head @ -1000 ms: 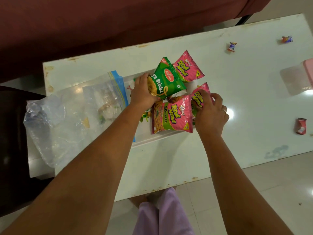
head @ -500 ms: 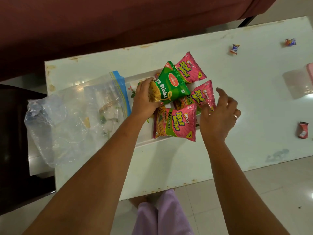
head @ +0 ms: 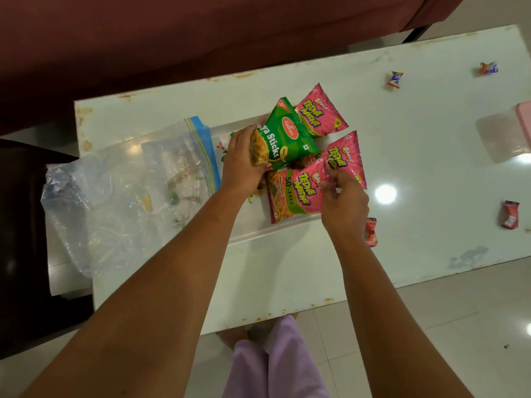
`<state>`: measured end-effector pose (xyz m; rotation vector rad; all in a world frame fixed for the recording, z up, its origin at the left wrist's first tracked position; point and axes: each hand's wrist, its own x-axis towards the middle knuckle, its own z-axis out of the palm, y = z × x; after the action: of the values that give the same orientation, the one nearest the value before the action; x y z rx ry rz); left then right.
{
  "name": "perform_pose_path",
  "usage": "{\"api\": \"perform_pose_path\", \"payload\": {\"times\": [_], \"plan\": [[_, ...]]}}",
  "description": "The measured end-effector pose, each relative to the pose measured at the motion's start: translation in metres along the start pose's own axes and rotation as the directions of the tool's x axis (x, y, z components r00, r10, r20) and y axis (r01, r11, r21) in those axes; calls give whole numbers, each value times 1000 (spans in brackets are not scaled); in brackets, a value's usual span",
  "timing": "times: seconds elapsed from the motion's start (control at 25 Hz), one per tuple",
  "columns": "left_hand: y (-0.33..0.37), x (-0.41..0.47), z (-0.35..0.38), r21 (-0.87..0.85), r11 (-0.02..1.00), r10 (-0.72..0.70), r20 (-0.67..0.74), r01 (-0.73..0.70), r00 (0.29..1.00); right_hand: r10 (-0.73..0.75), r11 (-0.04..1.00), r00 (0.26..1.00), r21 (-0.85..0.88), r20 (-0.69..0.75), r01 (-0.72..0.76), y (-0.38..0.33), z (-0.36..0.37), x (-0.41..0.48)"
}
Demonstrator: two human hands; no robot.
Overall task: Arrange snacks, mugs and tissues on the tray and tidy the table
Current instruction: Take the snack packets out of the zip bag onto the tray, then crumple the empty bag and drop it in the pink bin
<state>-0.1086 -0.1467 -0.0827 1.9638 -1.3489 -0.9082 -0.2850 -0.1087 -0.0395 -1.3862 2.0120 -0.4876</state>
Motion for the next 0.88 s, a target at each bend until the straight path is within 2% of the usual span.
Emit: {"api": "perform_pose_path", "payload": {"times": [0.24, 0.36, 0.48, 0.56, 0.6, 0.68, 0.76, 0.8, 0.84, 0.88], "plan": [[4, -5, -2, 1, 1000, 4, 21, -4, 1000, -52, 980, 998, -191, 31, 57, -6, 1, 13], [13, -15, -7, 26, 1000, -10, 13, 10, 1000, -30, 972, 999, -231, 44, 39, -11, -1, 12], [27, -35, -23, -30, 999, 43, -83, -46, 996, -77, 913, 994, -407, -81, 38, -21, -4, 3], [30, -53, -46, -57, 996, 56, -233, -71, 971, -219, 912, 962, -385, -166, 141, -36, 3, -8], [26, -64, -62, -46, 996, 54, -341, -73, 938, -276, 925, 951, -305, -136, 225, -46, 13, -15], [6, -83, -98, 20, 1000, 11, -566, 0, 825, -307, 949, 950, -51, 60, 310, -66, 42, -27], [-28, -99, -139, 98, 949, -143, -717, 301, 682, -285, 958, 888, 101, 362, 267, -85, 76, -42], [-48, -105, -157, 83, 879, -268, -730, 470, 629, -263, 965, 834, 122, 485, 234, -92, 90, -49], [-65, -110, -171, 16, 808, -420, -685, 589, 595, -241, 971, 789, 129, 566, 203, -98, 102, -55], [-79, -116, -182, -112, 756, -580, -573, 645, 579, -222, 975, 758, 134, 613, 178, -105, 113, -61]]}}
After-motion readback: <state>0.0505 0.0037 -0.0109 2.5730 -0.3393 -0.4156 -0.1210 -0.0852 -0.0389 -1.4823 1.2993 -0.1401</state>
